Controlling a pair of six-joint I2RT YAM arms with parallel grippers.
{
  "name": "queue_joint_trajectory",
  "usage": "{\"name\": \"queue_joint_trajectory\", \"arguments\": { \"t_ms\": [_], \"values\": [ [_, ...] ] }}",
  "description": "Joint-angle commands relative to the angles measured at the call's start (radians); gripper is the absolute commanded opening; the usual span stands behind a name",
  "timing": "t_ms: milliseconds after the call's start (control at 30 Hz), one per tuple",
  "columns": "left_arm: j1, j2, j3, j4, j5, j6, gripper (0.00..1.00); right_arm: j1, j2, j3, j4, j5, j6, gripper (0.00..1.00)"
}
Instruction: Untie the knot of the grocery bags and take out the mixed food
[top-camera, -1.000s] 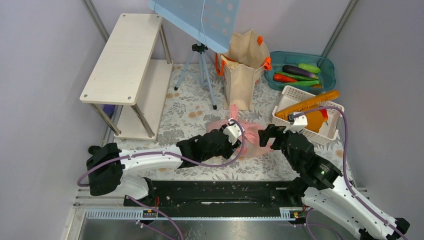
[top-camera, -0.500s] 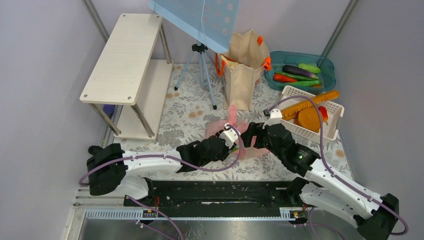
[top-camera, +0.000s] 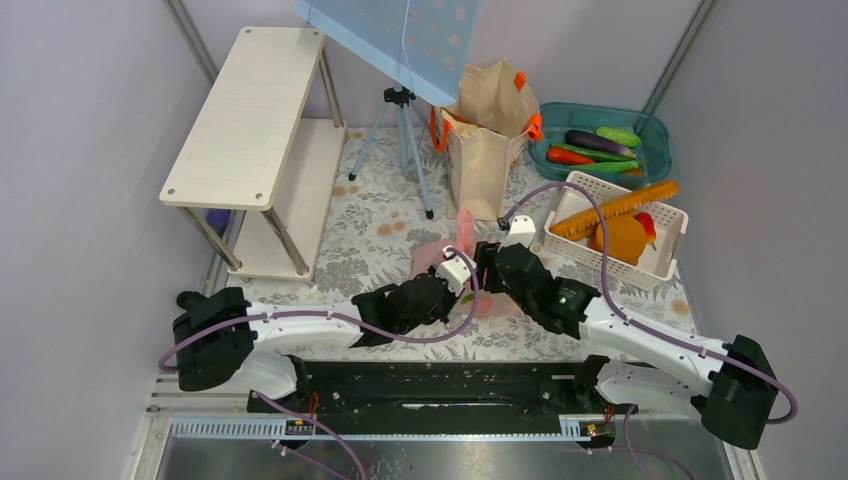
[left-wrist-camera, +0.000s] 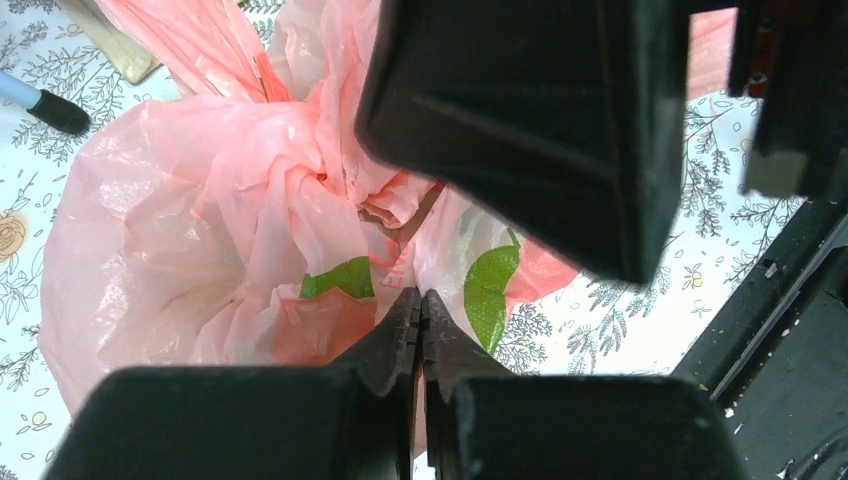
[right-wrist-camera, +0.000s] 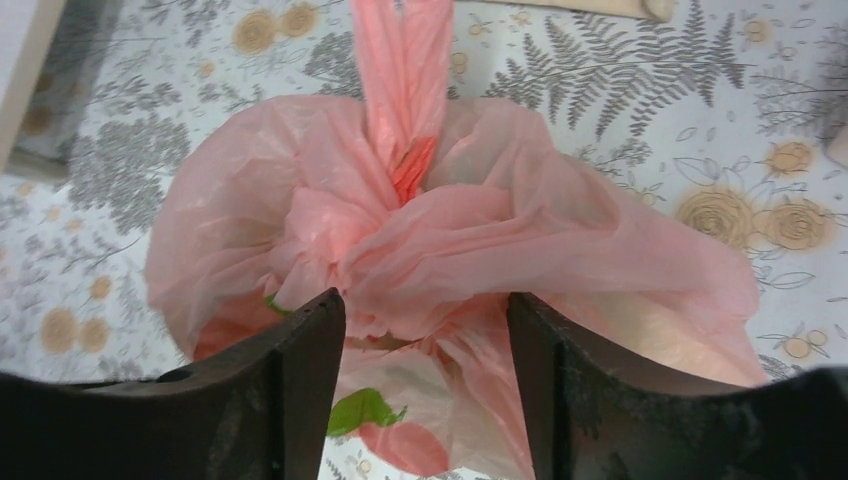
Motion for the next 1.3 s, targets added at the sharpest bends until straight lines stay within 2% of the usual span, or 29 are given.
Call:
{"name": "queue_joint_trajectory", "arguments": {
  "t_ms": [0,200,233,400,733,833,933,967,1000,1067,1100,1133,1167,1200,1267],
  "values": [
    [-0.004,-0.040,-0.024,0.074,-0.010,-0.024,0.00,0.016,0.038,0.043,0.041,0.172,0.018,0.55],
    [-0.004,-0.075,-0.069,0.079,-0.027,-0.031,0.00,0.016,0.029,0.037,0.061,0.218,0.001,0.02],
    [-0.004,-0.082,-0.079,0.082,-0.031,-0.034,0.00,0.016,0.023,0.036,0.062,0.223,0.001,0.00],
    [-0.004,-0.141,-0.143,0.078,-0.056,-0.060,0.00,-0.007,-0.030,0.034,0.054,0.271,-0.017,0.00],
    [-0.004,-0.307,-0.287,0.036,-0.119,-0.140,0.00,-0.199,-0.081,-0.024,0.085,0.184,-0.048,0.00],
    [-0.004,-0.343,-0.296,0.011,-0.132,-0.148,0.00,-0.210,-0.080,-0.026,0.077,0.173,-0.053,0.00],
    [-0.004,-0.372,-0.242,-0.066,-0.123,-0.146,0.00,-0.211,-0.108,-0.029,0.080,0.108,-0.063,0.00],
    [-0.004,-0.380,-0.208,-0.093,-0.112,-0.142,0.03,-0.212,-0.125,-0.027,0.081,0.072,-0.069,0.00],
    [-0.004,-0.384,-0.175,-0.123,-0.106,-0.137,0.13,-0.211,-0.137,-0.022,0.077,0.037,-0.076,0.00],
    [-0.004,-0.390,-0.098,-0.155,-0.102,-0.120,0.43,-0.212,-0.163,-0.010,0.050,-0.012,-0.079,0.02],
    [-0.004,-0.392,-0.074,-0.159,-0.104,-0.107,0.55,-0.211,-0.175,-0.003,0.034,-0.025,-0.076,0.13],
    [-0.004,-0.393,-0.051,-0.155,-0.107,-0.093,0.64,-0.212,-0.191,0.000,0.018,-0.034,-0.070,0.29],
    [-0.003,-0.391,-0.036,-0.143,-0.109,-0.078,0.71,-0.212,-0.205,0.004,0.006,-0.044,-0.067,0.40],
    [-0.002,-0.385,-0.026,-0.122,-0.109,-0.057,0.77,-0.212,-0.219,0.005,-0.007,-0.057,-0.065,0.50],
    [0.003,-0.356,-0.010,-0.077,-0.116,-0.015,0.85,-0.211,-0.241,0.008,-0.022,-0.098,-0.061,0.64]
  ]
}}
